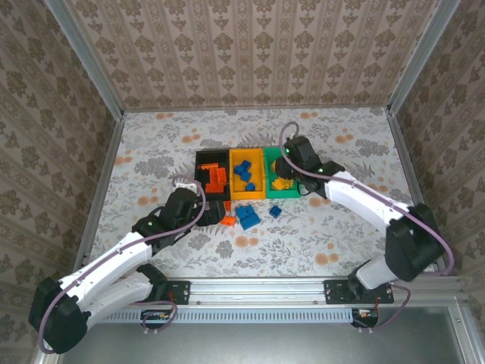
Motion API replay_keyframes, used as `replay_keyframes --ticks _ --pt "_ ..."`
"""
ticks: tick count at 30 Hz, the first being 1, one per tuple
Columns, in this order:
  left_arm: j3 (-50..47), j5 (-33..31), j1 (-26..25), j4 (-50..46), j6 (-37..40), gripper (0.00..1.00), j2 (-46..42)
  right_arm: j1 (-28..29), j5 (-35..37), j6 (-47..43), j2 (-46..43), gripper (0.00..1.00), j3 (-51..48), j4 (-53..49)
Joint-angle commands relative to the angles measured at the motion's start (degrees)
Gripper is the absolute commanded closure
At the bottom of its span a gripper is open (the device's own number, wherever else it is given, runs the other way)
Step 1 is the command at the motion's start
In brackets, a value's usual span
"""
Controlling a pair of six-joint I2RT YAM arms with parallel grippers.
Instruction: Sort the legos into containers by color
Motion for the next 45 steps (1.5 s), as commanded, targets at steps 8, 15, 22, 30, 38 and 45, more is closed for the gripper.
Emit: replay_keyframes --ticks 8,15,22,30,38,45 --pt "-1.75 1.53 0.73 -0.39 0.4 0.0 1.45 -1.61 -1.36 -1.7 16.13 0.43 15.2 -2.94" --pt "0.26 3.64 0.81 2.3 3.35 0.02 8.83 -1.18 -3.3 -1.0 11.23 0.2 13.37 -1.51" --pt "4.36 0.67 -3.78 4.65 5.36 0.1 22.4 -0.2 -4.1 0.71 2.08 0.17 2.88 2.0" --pt "7.3 -0.91 -5.93 7.18 5.69 0.08 30.11 -0.2 -4.4 0.93 -4.86 0.16 -3.1 2.87" --pt "6.78 -1.61 -6.35 8.7 5.56 0.14 33.4 -0.2 -4.72 0.81 -6.36 0.16 -4.58 3.04" --pt "6.47 -2.08 -7.34 8.87 5.47 0.32 33.55 -0.2 -4.15 0.95 -6.69 0.16 -5.76 3.37"
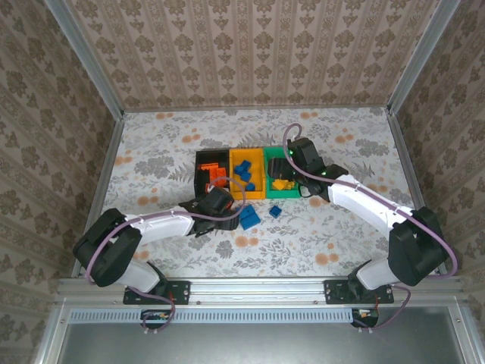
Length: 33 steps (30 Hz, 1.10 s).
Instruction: Sort the legos into containers by color
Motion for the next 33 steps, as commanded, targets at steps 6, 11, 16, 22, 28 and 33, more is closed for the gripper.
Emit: replay_keyframes --ticks 6,11,16,22,28,33 --pt "-1.22 0.02 -0.78 -0.91 -0.16 0.45 -2.41 0.04 0.38 0.6 -2.23 0.16 -1.26 0.89" --pt "-2.26 -0.03 -0.76 -3.41 -1.04 0.5 -6.6 0.0 0.38 0.75 -2.49 0.16 -1.37 0.98" --pt "-2.94 -1.06 -0.97 -8.79 -1.9 0.51 -16.0 -0.01 0.28 1.08 -2.74 0.16 -1.88 1.14" --pt "4.2 -1.73 6.3 -14.5 2.87 0.51 -21.33 -0.04 -0.14 2.05 -4.62 0.16 -2.82 1.68" --pt "13.99 1.22 15.14 -9.94 6.74 0.52 -11.49 -0.02 -0.07 2.35 -5.14 0.16 -3.7 1.13" --pt "21.15 2.61 19.02 -7.03 7.26 0.53 -0.33 0.04 -0.61 2.29 -5.96 0.16 -4.9 0.36"
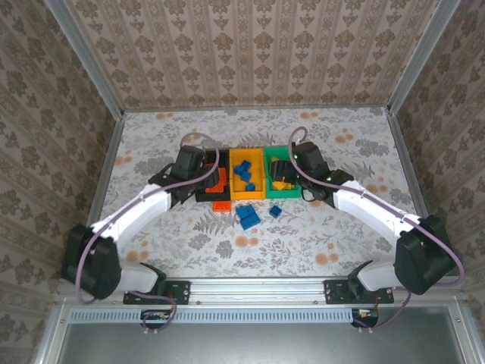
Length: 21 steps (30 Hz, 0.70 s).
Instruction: Sort the legos into containers by color
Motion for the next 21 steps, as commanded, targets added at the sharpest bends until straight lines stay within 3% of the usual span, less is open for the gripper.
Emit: replay_keyframes --ticks 1,6,10,13,17,21 --pt "4.54 1.73 2.26 1.37 2.13 0.54 5.97 0.08 -0.78 0.77 -2.24 0.16 -1.83 -0.66" --pt "9.38 3.15 3.28 1.38 1.97 0.53 12.87 0.77 -2.87 0.29 -4.66 0.16 -4.69 -1.04" --pt "10.41 4.35 3.29 1.41 1.24 0.31 14.44 3.62 -3.79 -0.87 -6.0 0.15 -6.49 -2.24" --pt "9.57 5.36 2.8 2.54 0.29 0.14 11.83 6.19 -3.38 -1.05 -6.55 0.15 -7.97 -3.08" --pt "8.12 5.99 1.37 2.82 -0.36 0.01 6.02 8.94 -1.89 1.13 -6.5 0.14 -10.96 -2.09" --pt "4.66 6.82 -1.52 3.64 -1.34 0.0 -1.58 10.44 0.75 6.04 -4.46 0.14 -14.77 1.18"
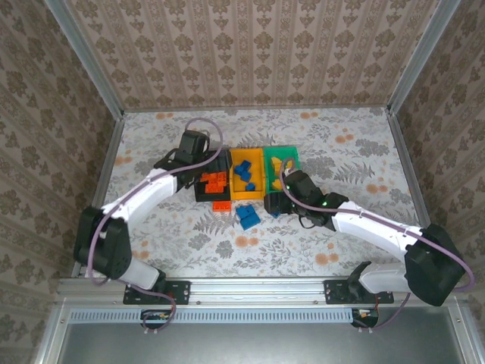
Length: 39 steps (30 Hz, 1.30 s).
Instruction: Sort the legos into containers by color
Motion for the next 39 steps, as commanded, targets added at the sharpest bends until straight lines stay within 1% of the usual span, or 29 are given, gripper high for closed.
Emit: replay_keyframes --ticks 1,3,9,12,14,17,21,25,29,31,35,37,39 --pt "-3.48 1.28 -2.81 1.6 -1.64 0.0 -6.91 0.83 3.26 5.66 1.79 0.14 -2.81 2.44" --pt "-6.75 0.54 -5.03 2.46 -2.39 0.0 -10.73 1.4 4.48 7.9 3.5 0.14 -3.95 4.86" --pt "-19.19 -6.89 -11.94 3.27 -5.78 0.0 -22.99 2.52 7.24 10.94 11.44 0.14 -2.2 9.26" --pt "-25.16 -9.71 -13.72 2.6 -8.53 0.0 -28.43 2.61 8.0 11.44 14.74 0.15 -0.63 9.97" --pt "-28.44 -10.64 -14.01 1.94 -10.23 0.0 -31.43 2.57 8.45 11.69 16.55 0.17 0.52 8.94" --pt "-31.84 -11.46 -14.1 0.74 -12.04 0.0 -34.59 2.7 9.77 11.97 18.17 0.22 1.56 6.36" --pt "-34.35 -12.07 -14.05 -0.34 -14.02 0.0 -36.04 2.79 11.14 12.52 18.73 0.37 0.63 4.25" --pt "-35.67 -12.24 -13.87 -0.18 -14.64 0.0 -36.49 2.79 12.32 12.81 17.1 0.54 -1.46 3.48" --pt "-35.97 -12.35 -13.81 -0.22 -14.26 0.0 -36.81 2.71 12.37 11.71 12.51 0.64 -2.99 2.05" --pt "-35.99 -12.72 -13.69 -0.8 -14.12 0.0 -36.82 2.74 11.93 10.51 9.13 0.67 -3.15 0.5" --pt "-36.23 -12.88 -13.42 -2.39 -14.36 0.0 -36.6 2.88 9.94 6.28 1.47 0.67 -0.61 -3.19" --pt "-36.81 -12.57 -13.31 -2.67 -14.66 0.0 -36.6 2.95 7.87 4.1 0.45 0.67 2.55 -4.03" --pt "-37.26 -12.41 -13.23 -2.97 -15.3 0.0 -36.8 3.17 5.94 2.0 1.56 0.66 6.65 -4.19"
